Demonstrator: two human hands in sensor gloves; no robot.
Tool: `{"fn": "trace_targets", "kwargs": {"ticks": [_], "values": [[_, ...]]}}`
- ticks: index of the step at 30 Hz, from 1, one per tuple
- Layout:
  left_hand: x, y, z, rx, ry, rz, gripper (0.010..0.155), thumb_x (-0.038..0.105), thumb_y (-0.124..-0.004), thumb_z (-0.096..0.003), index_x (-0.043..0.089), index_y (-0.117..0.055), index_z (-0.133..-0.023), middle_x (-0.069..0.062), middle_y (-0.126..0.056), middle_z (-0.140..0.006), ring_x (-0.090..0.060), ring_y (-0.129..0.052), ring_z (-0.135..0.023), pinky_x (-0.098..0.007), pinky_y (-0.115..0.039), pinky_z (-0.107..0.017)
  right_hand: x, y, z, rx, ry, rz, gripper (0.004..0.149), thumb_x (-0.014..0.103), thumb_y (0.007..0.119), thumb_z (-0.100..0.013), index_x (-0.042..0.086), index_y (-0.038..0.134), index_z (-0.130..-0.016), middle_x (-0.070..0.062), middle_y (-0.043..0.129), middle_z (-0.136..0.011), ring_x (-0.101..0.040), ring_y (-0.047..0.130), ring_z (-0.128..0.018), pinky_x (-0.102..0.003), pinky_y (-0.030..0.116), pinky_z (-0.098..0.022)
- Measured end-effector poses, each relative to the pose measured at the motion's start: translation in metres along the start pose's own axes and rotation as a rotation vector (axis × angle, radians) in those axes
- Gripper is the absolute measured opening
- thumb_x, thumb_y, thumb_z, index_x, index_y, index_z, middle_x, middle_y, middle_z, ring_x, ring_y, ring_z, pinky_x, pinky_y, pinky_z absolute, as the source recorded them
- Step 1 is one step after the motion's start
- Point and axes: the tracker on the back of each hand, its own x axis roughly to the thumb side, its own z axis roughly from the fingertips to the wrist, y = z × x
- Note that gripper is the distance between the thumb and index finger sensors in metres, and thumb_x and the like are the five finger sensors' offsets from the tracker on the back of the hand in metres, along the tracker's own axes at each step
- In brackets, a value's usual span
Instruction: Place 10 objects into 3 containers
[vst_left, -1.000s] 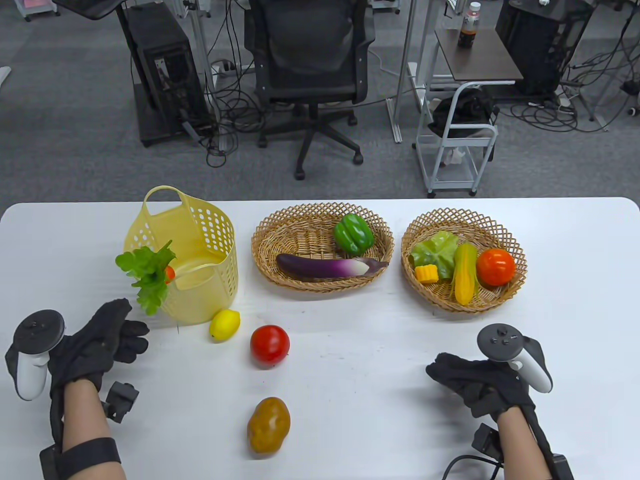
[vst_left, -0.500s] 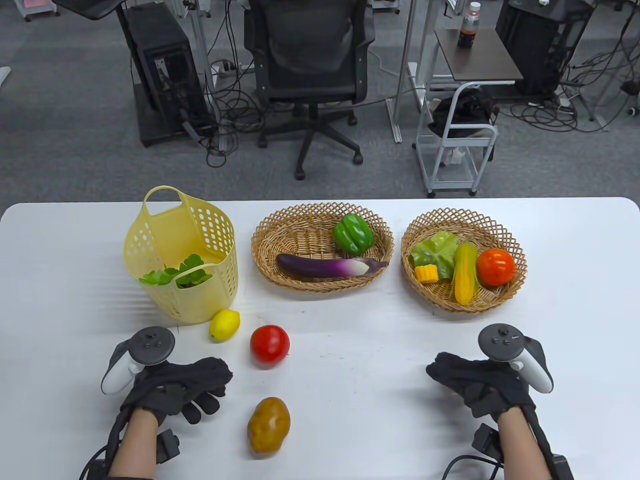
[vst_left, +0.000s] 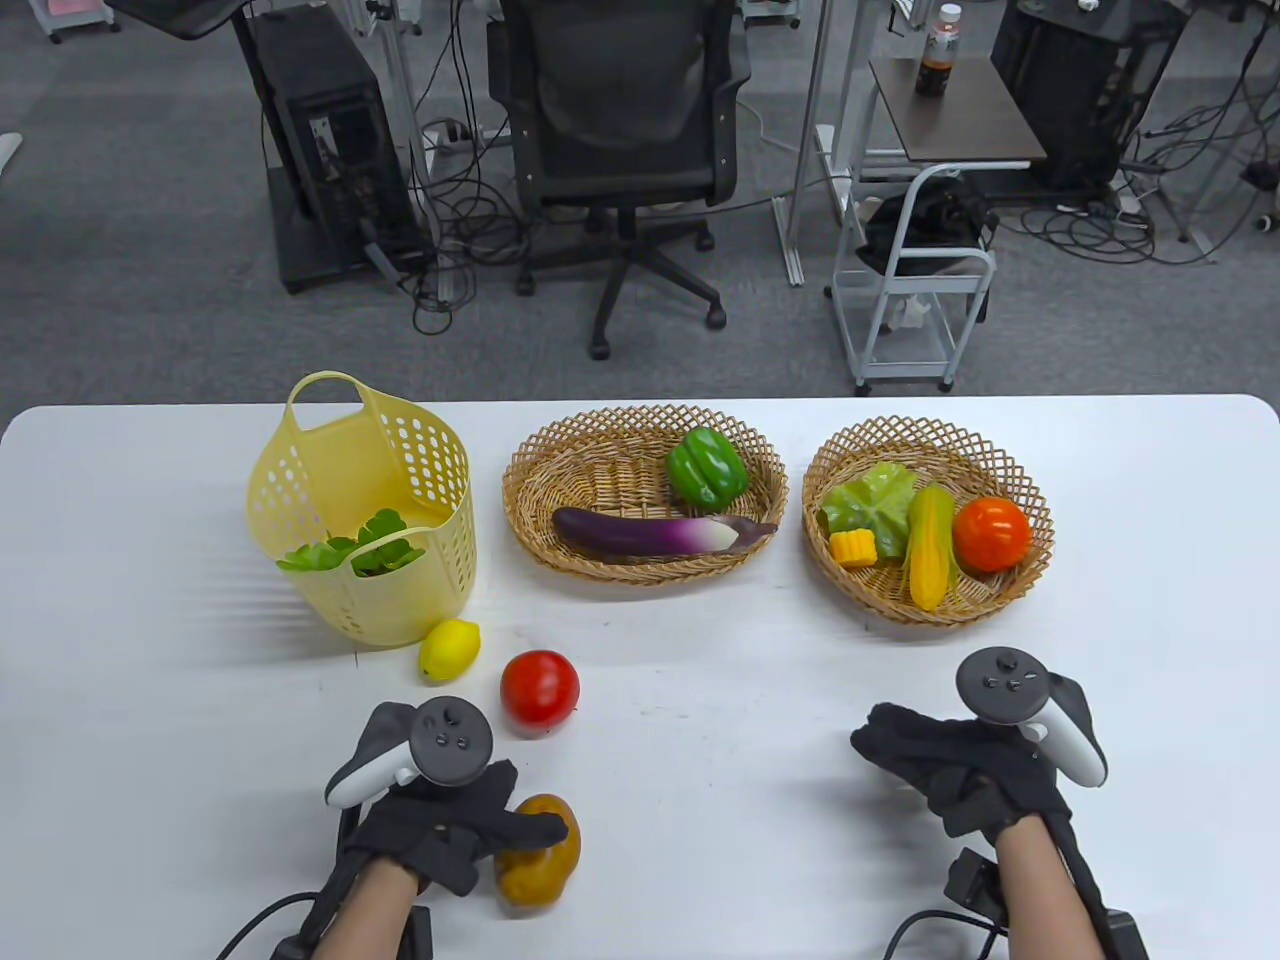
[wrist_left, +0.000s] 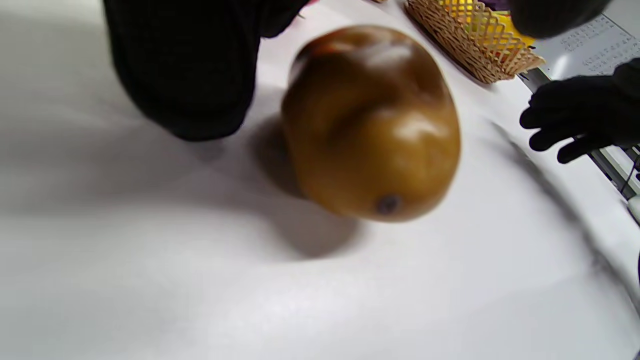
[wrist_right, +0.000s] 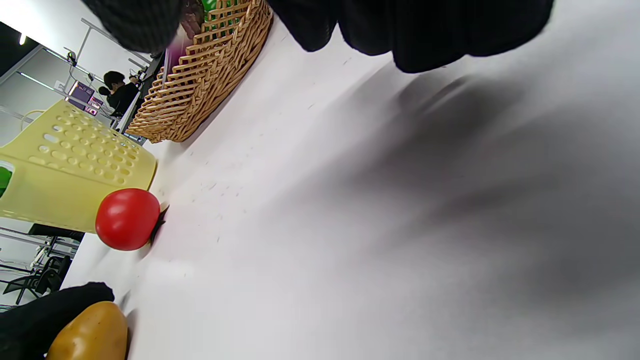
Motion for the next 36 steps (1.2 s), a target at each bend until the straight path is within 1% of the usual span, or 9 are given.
{"fn": "trace_targets", "kwargs": {"ticks": [2, 6, 10, 15, 24, 28, 31, 33, 36], "values": [[0.008, -0.003, -0.001, 0.012, 0.039, -0.083, 0.111, 0.078, -0.064, -0.0534, -0.014, -0.041, -0.113, -0.041, -0.07, -0.099, -0.048, -0.095, -0.073, -0.038, -0.091, -0.036, 0.0, 0.0, 0.0, 0.0, -0.006, 0.002, 0.083, 0.058, 0.063, -0.058, 0.0, 0.045, -0.114, -0.036, 0.046, -0.115, -0.061, 0.06, -0.093, -0.068, 0.06, -0.063], [0.017, -0.009, -0.002, 0.01, 0.06, -0.128, 0.113, 0.077, -0.065, -0.0525, -0.015, -0.04, -0.112, -0.043, -0.069, -0.099, -0.051, -0.094, -0.072, -0.038, -0.091, -0.037, 0.0, 0.0, 0.0, -0.001, -0.013, 0.003, 0.083, 0.058, 0.063, -0.058, 0.0, 0.045, -0.114, -0.036, 0.047, -0.115, -0.061, 0.061, -0.093, -0.068, 0.06, -0.063], [0.023, -0.014, -0.004, 0.016, 0.095, -0.2, 0.113, 0.076, -0.068, -0.0518, -0.014, -0.039, -0.113, -0.042, -0.068, -0.099, -0.048, -0.094, -0.072, -0.038, -0.09, -0.038, -0.001, 0.0, -0.001, -0.002, -0.02, 0.002, 0.083, 0.058, 0.063, -0.058, 0.0, 0.045, -0.114, -0.036, 0.047, -0.115, -0.061, 0.061, -0.093, -0.068, 0.06, -0.063], [0.027, -0.019, -0.008, 0.01, 0.133, -0.286, 0.111, 0.069, -0.077, -0.0506, -0.014, -0.035, -0.112, -0.04, -0.066, -0.1, -0.044, -0.093, -0.072, -0.037, -0.09, -0.04, -0.001, 0.0, 0.0, -0.007, -0.019, 0.001, 0.084, 0.058, 0.064, -0.057, 0.0, 0.045, -0.114, -0.036, 0.047, -0.115, -0.061, 0.061, -0.093, -0.068, 0.06, -0.063], [0.019, -0.017, -0.009, 0.019, 0.112, -0.259, 0.108, 0.068, -0.077, -0.0498, -0.011, -0.037, -0.112, -0.034, -0.067, -0.098, -0.039, -0.093, -0.068, -0.034, -0.089, -0.041, -0.002, 0.0, -0.001, -0.008, -0.009, 0.001, 0.084, 0.058, 0.064, -0.057, 0.0, 0.045, -0.114, -0.036, 0.047, -0.115, -0.061, 0.061, -0.093, -0.068, 0.06, -0.063], [0.012, -0.015, -0.006, 0.022, 0.056, -0.234, 0.11, 0.069, -0.076, -0.0487, -0.008, -0.029, -0.113, -0.033, -0.066, -0.099, -0.037, -0.093, -0.068, -0.033, -0.088, -0.042, -0.004, -0.001, -0.002, -0.009, 0.0, -0.008, 0.084, 0.058, 0.064, -0.057, 0.0, 0.045, -0.114, -0.036, 0.046, -0.115, -0.061, 0.06, -0.093, -0.068, 0.06, -0.063], [0.005, -0.009, 0.002, 0.065, -0.007, -0.182, 0.11, 0.069, -0.074, -0.0491, -0.005, -0.025, -0.113, -0.031, -0.065, -0.101, -0.036, -0.093, -0.069, -0.033, -0.088, -0.042, -0.005, -0.001, -0.003, -0.007, 0.005, -0.009, 0.084, 0.058, 0.064, -0.057, 0.0, 0.045, -0.114, -0.036, 0.046, -0.115, -0.061, 0.06, -0.093, -0.068, 0.06, -0.063], [-0.001, 0.003, 0.014, 0.133, -0.034, -0.173, 0.109, 0.069, -0.074, -0.0494, -0.004, -0.024, -0.113, -0.031, -0.063, -0.102, -0.036, -0.092, -0.071, -0.033, -0.088, -0.043, -0.005, -0.001, -0.002, -0.008, 0.004, -0.009, 0.084, 0.058, 0.064, -0.057, 0.0, 0.045, -0.114, -0.036, 0.045, -0.115, -0.061, 0.059, -0.093, -0.068, 0.06, -0.063], [-0.015, 0.03, 0.042, 0.266, -0.078, -0.116, 0.108, 0.068, -0.074, -0.0494, -0.002, -0.024, -0.113, -0.03, -0.062, -0.104, -0.036, -0.091, -0.075, -0.034, -0.088, -0.044, -0.005, -0.002, -0.002, -0.015, -0.005, -0.012, 0.084, 0.058, 0.064, -0.057, 0.0, 0.044, -0.114, -0.036, 0.043, -0.116, -0.061, 0.057, -0.095, -0.068, 0.058, -0.064]]}}
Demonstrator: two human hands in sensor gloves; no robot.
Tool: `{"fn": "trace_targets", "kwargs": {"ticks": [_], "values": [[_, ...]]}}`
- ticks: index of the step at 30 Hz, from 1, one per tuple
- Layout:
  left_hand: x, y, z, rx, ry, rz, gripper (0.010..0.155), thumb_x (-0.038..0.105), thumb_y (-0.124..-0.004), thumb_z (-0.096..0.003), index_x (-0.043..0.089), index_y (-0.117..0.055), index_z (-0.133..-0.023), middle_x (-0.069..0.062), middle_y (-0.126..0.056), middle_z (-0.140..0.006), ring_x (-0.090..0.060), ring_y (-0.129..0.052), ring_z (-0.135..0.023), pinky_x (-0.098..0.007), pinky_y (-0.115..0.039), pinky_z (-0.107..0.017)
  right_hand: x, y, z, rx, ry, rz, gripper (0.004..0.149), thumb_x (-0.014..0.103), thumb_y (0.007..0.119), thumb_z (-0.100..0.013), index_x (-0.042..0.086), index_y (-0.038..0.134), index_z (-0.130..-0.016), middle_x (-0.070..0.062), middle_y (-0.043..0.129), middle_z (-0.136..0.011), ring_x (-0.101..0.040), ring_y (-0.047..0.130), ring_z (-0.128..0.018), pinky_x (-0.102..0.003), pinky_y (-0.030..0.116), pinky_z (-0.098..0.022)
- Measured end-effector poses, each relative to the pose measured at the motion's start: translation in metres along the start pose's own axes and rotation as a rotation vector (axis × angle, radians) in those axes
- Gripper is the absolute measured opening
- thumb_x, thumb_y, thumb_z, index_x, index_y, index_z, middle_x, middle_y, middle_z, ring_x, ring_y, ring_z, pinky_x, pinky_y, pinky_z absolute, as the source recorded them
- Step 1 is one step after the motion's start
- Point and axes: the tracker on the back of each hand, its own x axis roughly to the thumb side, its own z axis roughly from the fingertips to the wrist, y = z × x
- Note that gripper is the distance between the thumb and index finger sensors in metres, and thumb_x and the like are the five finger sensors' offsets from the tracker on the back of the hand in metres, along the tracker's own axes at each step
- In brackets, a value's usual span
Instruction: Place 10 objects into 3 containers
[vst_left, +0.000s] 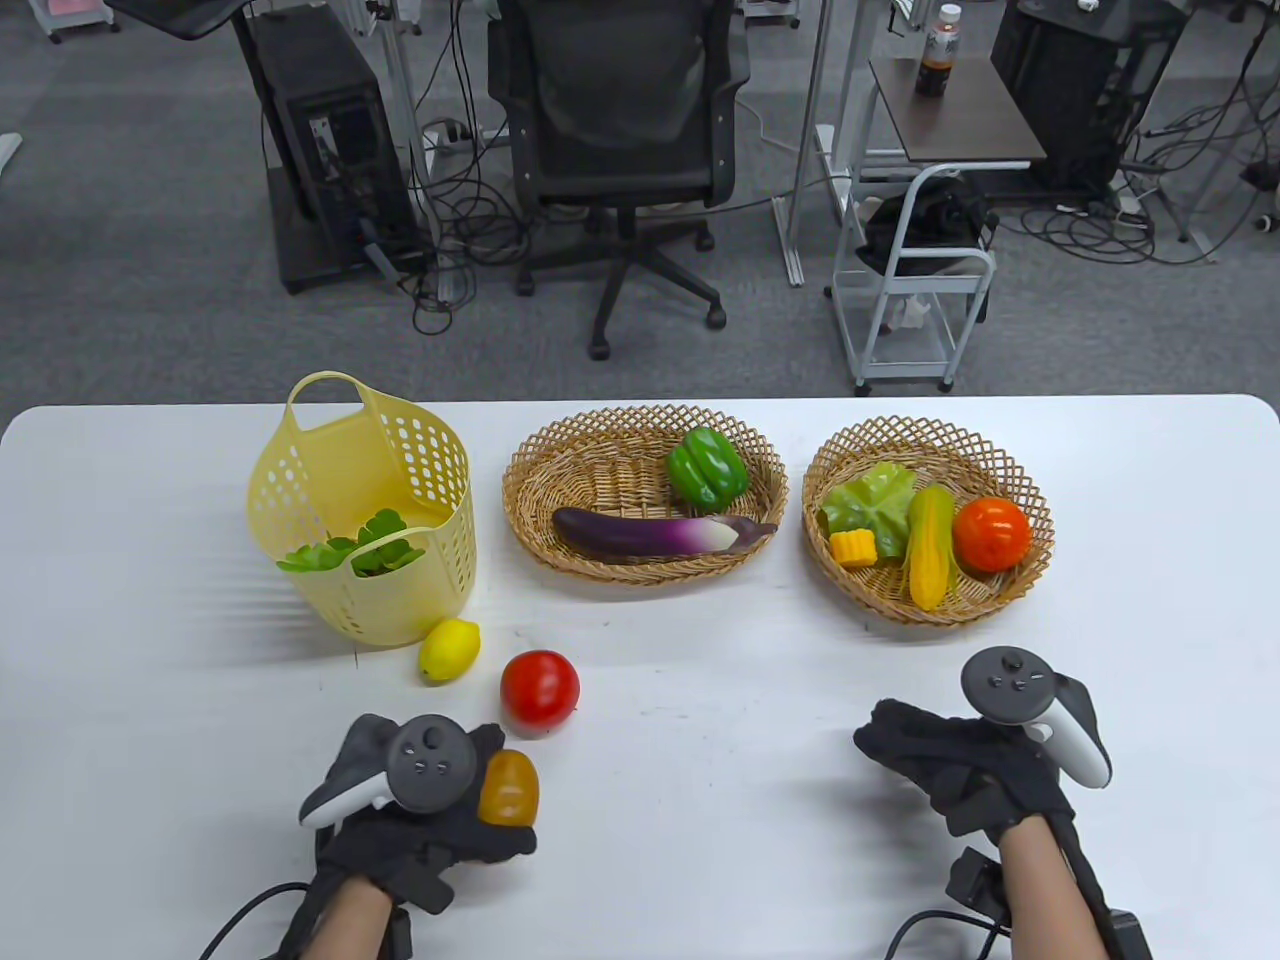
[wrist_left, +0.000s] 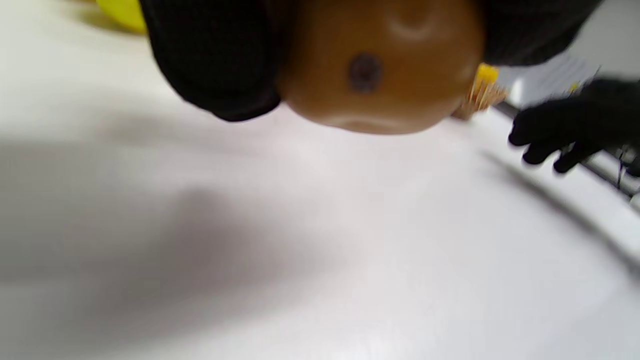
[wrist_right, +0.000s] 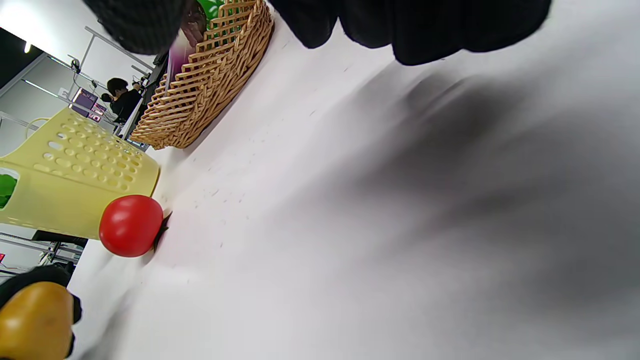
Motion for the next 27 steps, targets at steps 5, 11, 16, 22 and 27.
{"fn": "trace_targets", "kwargs": {"ticks": [5, 11, 16, 22, 27], "values": [[-0.032, 0.053, 0.031, 0.182, 0.007, 0.157, 0.107, 0.066, -0.076, -0.05, -0.001, -0.023, -0.114, -0.03, -0.06, -0.107, -0.037, -0.09, -0.079, -0.033, -0.087, -0.043, -0.001, 0.0, -0.001, 0.002, 0.007, 0.005, 0.084, 0.058, 0.063, -0.058, 0.0, 0.043, -0.114, -0.036, 0.042, -0.116, -0.061, 0.056, -0.095, -0.068, 0.058, -0.064], [-0.065, 0.108, 0.055, 0.429, 0.089, 0.182, 0.106, 0.067, -0.076, -0.0492, 0.003, -0.025, -0.115, -0.028, -0.061, -0.107, -0.035, -0.09, -0.08, -0.033, -0.087, -0.045, 0.0, -0.002, 0.001, -0.03, 0.016, 0.017, 0.083, 0.058, 0.062, -0.058, 0.0, 0.042, -0.114, -0.036, 0.041, -0.116, -0.061, 0.055, -0.095, -0.068, 0.057, -0.064], [-0.089, 0.141, 0.06, 0.794, 0.125, 0.275, 0.105, 0.07, -0.074, -0.0483, 0.006, -0.025, -0.115, -0.023, -0.062, -0.107, -0.032, -0.091, -0.08, -0.03, -0.087, -0.044, -0.001, 0.0, 0.0, -0.037, 0.037, 0.039, 0.083, 0.058, 0.06, -0.059, 0.0, 0.04, -0.115, -0.036, 0.038, -0.117, -0.061, 0.053, -0.096, -0.068, 0.057, -0.064], [-0.117, 0.146, 0.041, 0.905, 0.355, 0.287, 0.104, 0.075, -0.064, -0.0515, 0.01, -0.015, -0.115, -0.014, -0.057, -0.112, -0.024, -0.088, -0.09, -0.024, -0.086, -0.051, -0.003, -0.002, 0.0, -0.067, 0.065, 0.039, 0.082, 0.058, 0.057, -0.06, 0.001, 0.036, -0.115, -0.035, 0.031, -0.117, -0.06, 0.048, -0.098, -0.067, 0.054, -0.066], [-0.128, 0.143, 0.03, 0.878, 0.367, 0.374, 0.103, 0.077, -0.061, -0.0527, 0.012, -0.011, -0.116, -0.01, -0.054, -0.115, -0.021, -0.084, -0.097, -0.022, -0.085, -0.054, -0.005, 0.002, -0.003, -0.059, 0.09, 0.057, 0.081, 0.058, 0.056, -0.061, 0.001, 0.035, -0.115, -0.035, 0.03, -0.117, -0.06, 0.047, -0.098, -0.067, 0.054, -0.066]]}}
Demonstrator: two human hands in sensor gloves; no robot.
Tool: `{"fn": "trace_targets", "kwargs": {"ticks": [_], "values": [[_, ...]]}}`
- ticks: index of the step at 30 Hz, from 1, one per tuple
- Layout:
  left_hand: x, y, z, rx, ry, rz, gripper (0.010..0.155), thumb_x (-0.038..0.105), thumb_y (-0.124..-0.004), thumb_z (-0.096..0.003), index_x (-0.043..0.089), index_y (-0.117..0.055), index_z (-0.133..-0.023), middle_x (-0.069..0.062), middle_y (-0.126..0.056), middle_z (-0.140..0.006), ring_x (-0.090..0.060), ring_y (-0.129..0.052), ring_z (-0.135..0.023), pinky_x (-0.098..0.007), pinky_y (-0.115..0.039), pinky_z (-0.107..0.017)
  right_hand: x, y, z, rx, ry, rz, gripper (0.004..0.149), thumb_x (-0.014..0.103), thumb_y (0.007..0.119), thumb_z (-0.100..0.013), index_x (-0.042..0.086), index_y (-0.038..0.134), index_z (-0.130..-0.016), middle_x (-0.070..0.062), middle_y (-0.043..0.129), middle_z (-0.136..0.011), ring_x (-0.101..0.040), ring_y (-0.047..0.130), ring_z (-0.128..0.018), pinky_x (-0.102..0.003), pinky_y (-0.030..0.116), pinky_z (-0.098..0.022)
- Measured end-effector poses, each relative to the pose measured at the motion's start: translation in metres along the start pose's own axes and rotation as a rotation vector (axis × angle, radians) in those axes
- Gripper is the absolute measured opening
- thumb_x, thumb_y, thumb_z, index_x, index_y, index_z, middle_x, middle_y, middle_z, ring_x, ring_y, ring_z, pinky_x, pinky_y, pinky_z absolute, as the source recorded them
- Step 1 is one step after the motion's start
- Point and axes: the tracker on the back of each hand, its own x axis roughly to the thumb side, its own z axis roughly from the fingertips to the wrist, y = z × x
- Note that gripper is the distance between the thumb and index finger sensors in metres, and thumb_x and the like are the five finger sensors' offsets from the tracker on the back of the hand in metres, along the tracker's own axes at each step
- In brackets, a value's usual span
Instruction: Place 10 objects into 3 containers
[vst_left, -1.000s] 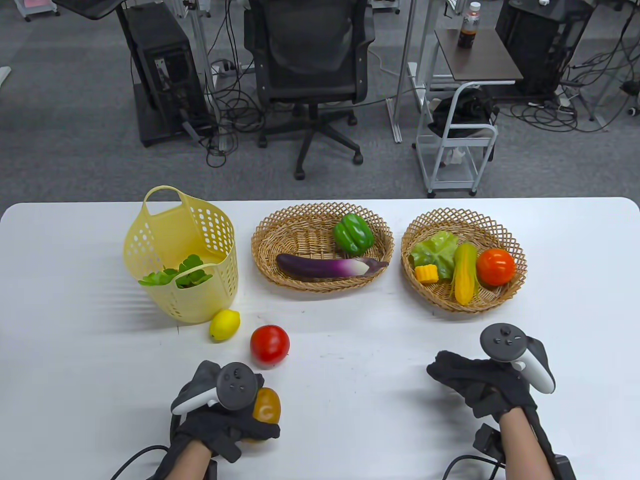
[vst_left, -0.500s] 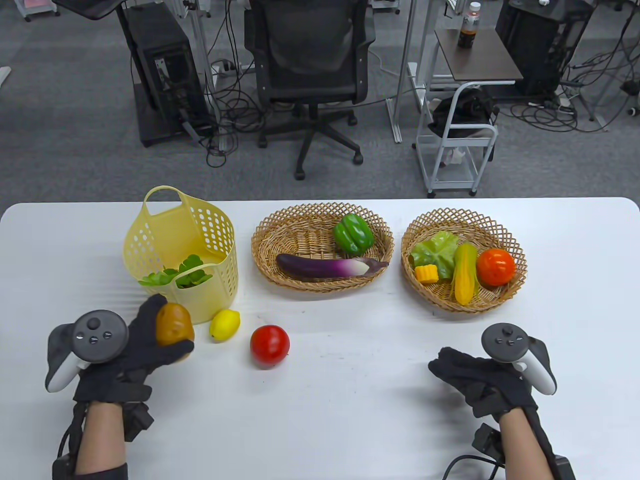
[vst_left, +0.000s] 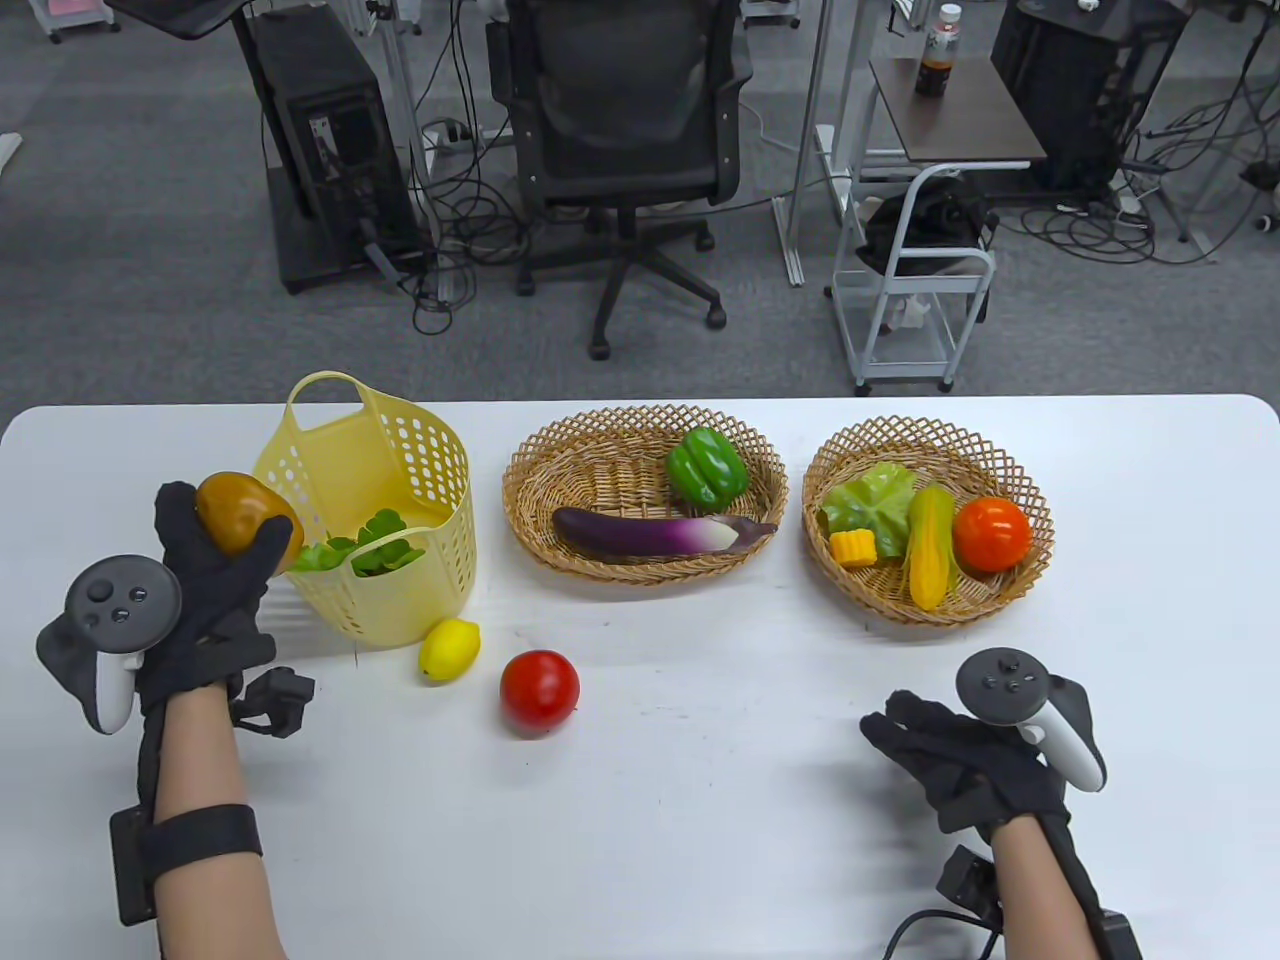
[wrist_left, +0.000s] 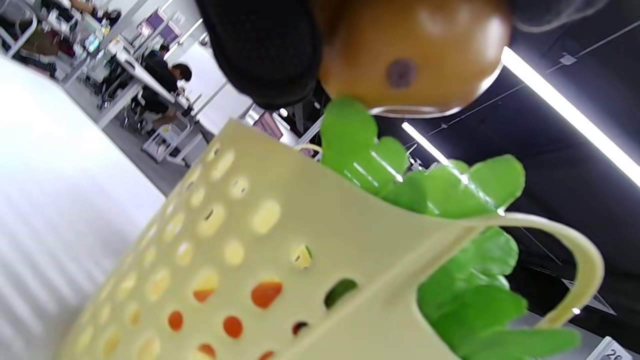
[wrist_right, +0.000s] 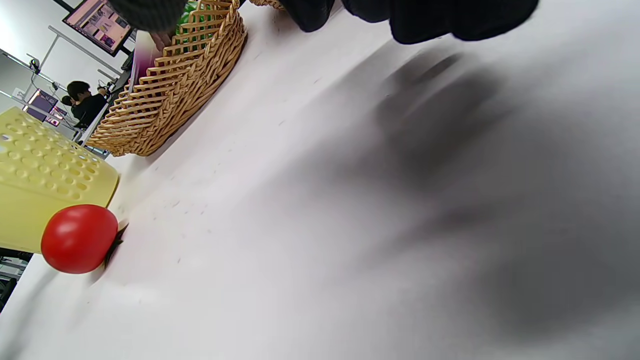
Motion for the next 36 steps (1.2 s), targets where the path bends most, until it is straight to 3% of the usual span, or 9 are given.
{"fn": "trace_targets", "kwargs": {"ticks": [8, 23, 32, 36], "values": [[-0.001, -0.013, -0.008, -0.048, 0.031, -0.038, 0.1, 0.078, -0.057, -0.0554, 0.015, -0.009, -0.117, -0.008, -0.048, -0.119, -0.019, -0.076, -0.106, -0.024, -0.083, -0.059, 0.0, 0.001, 0.0, 0.007, 0.011, 0.0, 0.081, 0.058, 0.055, -0.061, 0.001, 0.035, -0.115, -0.035, 0.03, -0.117, -0.06, 0.047, -0.098, -0.067, 0.054, -0.066], [0.001, -0.013, 0.005, -0.03, -0.083, -0.052, 0.097, 0.075, -0.059, -0.0545, 0.016, -0.013, -0.117, -0.01, -0.046, -0.121, -0.025, -0.071, -0.109, -0.03, -0.082, -0.06, 0.003, 0.002, 0.003, 0.012, -0.004, 0.004, 0.081, 0.057, 0.055, -0.061, 0.001, 0.035, -0.115, -0.035, 0.031, -0.117, -0.06, 0.048, -0.097, -0.067, 0.054, -0.066], [0.012, -0.015, 0.049, 0.091, -0.27, -0.106, 0.091, 0.071, -0.065, -0.0547, 0.016, -0.025, -0.115, -0.013, -0.045, -0.118, -0.032, -0.073, -0.103, -0.033, -0.082, -0.058, 0.005, 0.001, 0.004, 0.008, -0.023, -0.004, 0.081, 0.057, 0.055, -0.061, 0.001, 0.035, -0.115, -0.035, 0.031, -0.117, -0.06, 0.048, -0.098, -0.067, 0.054, -0.066], [0.014, -0.023, 0.067, 0.044, -0.319, -0.216, 0.09, 0.068, -0.068, -0.0551, 0.014, -0.026, -0.114, -0.017, -0.043, -0.118, -0.033, -0.074, -0.102, -0.035, -0.082, -0.057, 0.008, 0.001, 0.006, 0.007, -0.043, 0.0, 0.081, 0.057, 0.055, -0.061, 0.001, 0.035, -0.115, -0.035, 0.031, -0.117, -0.06, 0.048, -0.098, -0.067, 0.054, -0.066]]}}
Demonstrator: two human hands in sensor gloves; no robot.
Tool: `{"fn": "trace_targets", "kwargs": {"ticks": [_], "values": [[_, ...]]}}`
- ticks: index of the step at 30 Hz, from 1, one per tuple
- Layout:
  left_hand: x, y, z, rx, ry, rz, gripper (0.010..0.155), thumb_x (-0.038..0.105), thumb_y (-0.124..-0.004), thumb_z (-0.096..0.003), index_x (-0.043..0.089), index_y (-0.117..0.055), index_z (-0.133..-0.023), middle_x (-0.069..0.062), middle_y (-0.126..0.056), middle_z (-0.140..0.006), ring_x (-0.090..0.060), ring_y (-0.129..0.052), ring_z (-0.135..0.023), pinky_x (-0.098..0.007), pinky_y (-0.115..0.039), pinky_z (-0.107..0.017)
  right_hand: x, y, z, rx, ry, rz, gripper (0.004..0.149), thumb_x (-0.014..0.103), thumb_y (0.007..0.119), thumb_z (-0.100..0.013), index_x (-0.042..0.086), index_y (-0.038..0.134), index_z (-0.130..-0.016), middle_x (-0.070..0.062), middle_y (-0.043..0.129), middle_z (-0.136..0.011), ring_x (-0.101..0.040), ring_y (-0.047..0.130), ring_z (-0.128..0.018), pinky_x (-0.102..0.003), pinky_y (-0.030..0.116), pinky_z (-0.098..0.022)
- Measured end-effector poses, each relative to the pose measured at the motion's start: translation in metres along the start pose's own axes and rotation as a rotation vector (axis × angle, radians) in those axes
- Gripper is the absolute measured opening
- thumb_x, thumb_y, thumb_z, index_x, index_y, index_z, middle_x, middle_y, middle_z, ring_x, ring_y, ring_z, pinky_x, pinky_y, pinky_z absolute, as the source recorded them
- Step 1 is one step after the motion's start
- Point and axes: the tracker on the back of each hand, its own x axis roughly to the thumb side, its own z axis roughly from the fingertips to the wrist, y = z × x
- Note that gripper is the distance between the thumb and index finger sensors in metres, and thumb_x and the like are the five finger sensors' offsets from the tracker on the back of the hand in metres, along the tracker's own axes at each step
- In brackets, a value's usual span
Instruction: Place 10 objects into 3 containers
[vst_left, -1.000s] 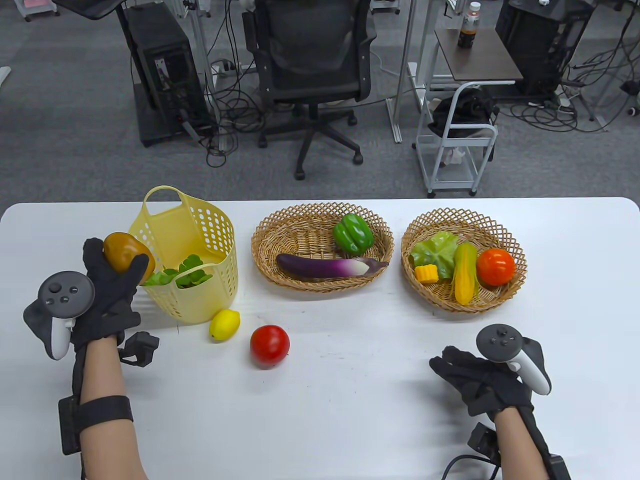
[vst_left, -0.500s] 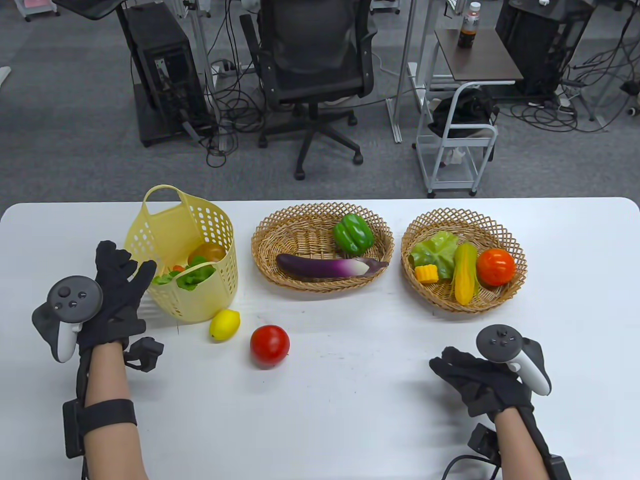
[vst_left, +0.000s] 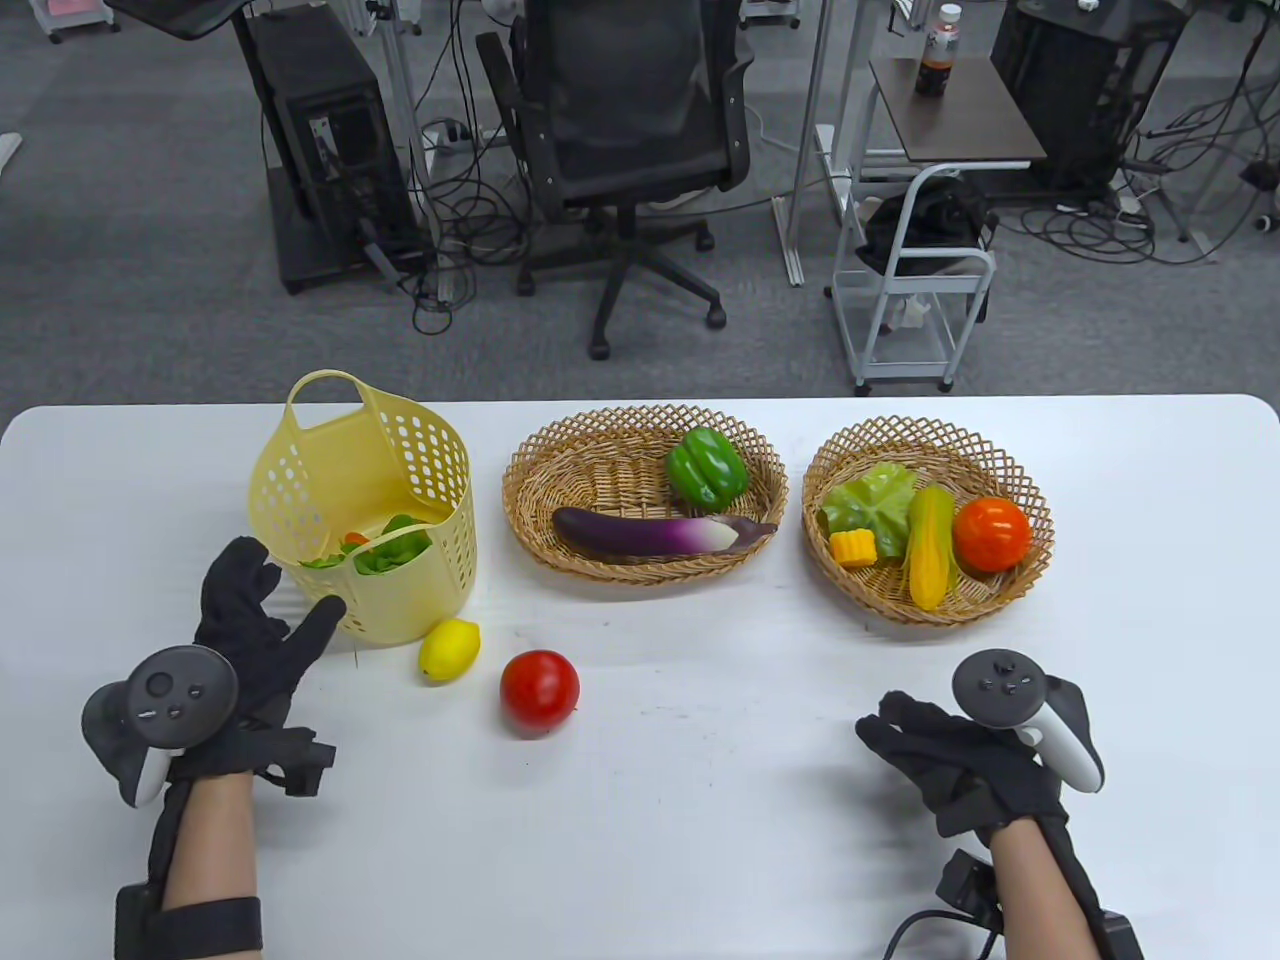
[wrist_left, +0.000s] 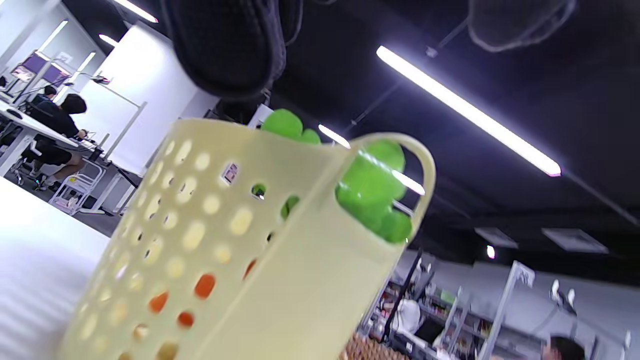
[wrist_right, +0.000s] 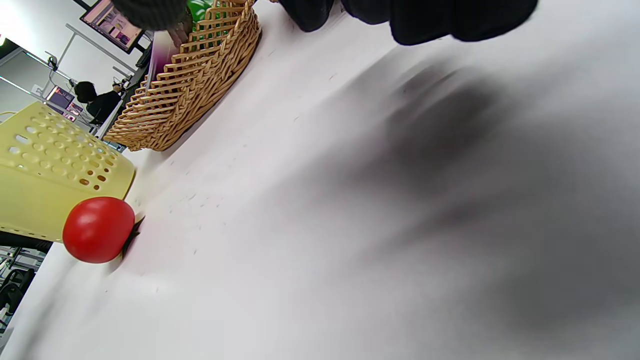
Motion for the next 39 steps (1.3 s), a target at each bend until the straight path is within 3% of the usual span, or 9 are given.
{"fn": "trace_targets", "kwargs": {"ticks": [2, 4, 6, 10, 15, 17, 21, 30, 39], "values": [[0.005, -0.006, 0.009, -0.032, -0.025, -0.012, 0.089, 0.068, -0.068, -0.0552, 0.015, -0.028, -0.115, -0.017, -0.045, -0.117, -0.033, -0.075, -0.101, -0.035, -0.083, -0.055, 0.001, 0.0, 0.001, -0.002, -0.008, -0.002, 0.081, 0.057, 0.055, -0.061, 0.001, 0.035, -0.115, -0.035, 0.031, -0.117, -0.06, 0.048, -0.098, -0.067, 0.054, -0.066], [0.008, -0.014, 0.015, -0.078, -0.034, 0.011, 0.077, 0.066, -0.069, -0.0556, 0.026, -0.04, -0.114, -0.018, -0.047, -0.117, -0.035, -0.076, -0.099, -0.036, -0.084, -0.054, 0.001, 0.0, 0.001, -0.001, -0.011, -0.002, 0.081, 0.057, 0.056, -0.061, 0.001, 0.035, -0.115, -0.035, 0.031, -0.117, -0.06, 0.048, -0.098, -0.067, 0.055, -0.066], [0.008, -0.026, 0.017, -0.21, -0.017, 0.024, 0.071, 0.066, -0.07, -0.056, 0.031, -0.045, -0.113, -0.02, -0.047, -0.117, -0.037, -0.076, -0.099, -0.037, -0.084, -0.053, 0.001, 0.0, 0.001, 0.0, -0.011, -0.001, 0.081, 0.057, 0.056, -0.061, 0.001, 0.036, -0.115, -0.035, 0.031, -0.117, -0.06, 0.048, -0.097, -0.067, 0.055, -0.066], [0.01, -0.053, 0.015, -0.392, 0.023, 0.04, 0.069, 0.065, -0.071, -0.0558, 0.031, -0.05, -0.113, -0.02, -0.052, -0.116, -0.038, -0.079, -0.097, -0.037, -0.086, -0.05, 0.002, -0.002, 0.002, -0.005, -0.023, -0.012, 0.081, 0.057, 0.056, -0.061, 0.001, 0.036, -0.115, -0.035, 0.032, -0.117, -0.06, 0.048, -0.097, -0.067, 0.055, -0.066], [0.015, -0.088, 0.006, -0.512, 0.07, -0.001, 0.072, 0.066, -0.07, -0.0559, 0.032, -0.048, -0.115, -0.021, -0.052, -0.116, -0.039, -0.08, -0.096, -0.035, -0.087, -0.048, 0.002, -0.002, 0.003, -0.005, -0.023, -0.01, 0.081, 0.057, 0.056, -0.061, 0.001, 0.036, -0.115, -0.036, 0.032, -0.117, -0.06, 0.048, -0.097, -0.067, 0.055, -0.066], [0.021, -0.102, 0.002, -0.586, 0.129, -0.026, 0.074, 0.068, -0.068, -0.0562, 0.033, -0.043, -0.117, -0.024, -0.044, -0.119, -0.043, -0.07, -0.103, -0.039, -0.085, -0.051, 0.002, -0.002, 0.003, -0.004, -0.026, -0.011, 0.081, 0.057, 0.056, -0.061, 0.002, 0.036, -0.115, -0.036, 0.032, -0.117, -0.061, 0.048, -0.097, -0.067, 0.055, -0.066], [0.026, -0.118, -0.009, -0.631, 0.18, -0.114, 0.076, 0.07, -0.066, -0.0565, 0.037, -0.038, -0.118, -0.023, -0.035, -0.122, -0.047, -0.061, -0.108, -0.039, -0.083, -0.055, 0.003, -0.002, 0.004, -0.005, -0.03, -0.016, 0.08, 0.057, 0.055, -0.061, 0.002, 0.036, -0.115, -0.036, 0.032, -0.117, -0.062, 0.048, -0.097, -0.067, 0.055, -0.066], [0.027, -0.145, -0.024, -0.738, 0.267, -0.199, 0.075, 0.071, -0.063, -0.0578, 0.039, -0.033, -0.119, -0.023, -0.039, -0.122, -0.047, -0.067, -0.105, -0.038, -0.084, -0.052, 0.003, -0.002, 0.004, -0.003, -0.023, -0.013, 0.08, 0.058, 0.055, -0.061, 0.002, 0.037, -0.116, -0.038, 0.032, -0.116, -0.065, 0.048, -0.095, -0.067, 0.055, -0.065], [0.023, -0.153, -0.02, -0.736, 0.258, -0.275, 0.073, 0.065, -0.068, -0.0584, 0.04, -0.032, -0.117, -0.025, -0.045, -0.119, -0.043, -0.076, -0.1, -0.035, -0.086, -0.049, 0.004, -0.001, 0.005, 0.002, -0.016, -0.005, 0.08, 0.057, 0.055, -0.061, 0.002, 0.036, -0.116, -0.037, 0.033, -0.116, -0.064, 0.048, -0.096, -0.067, 0.055, -0.065]]}}
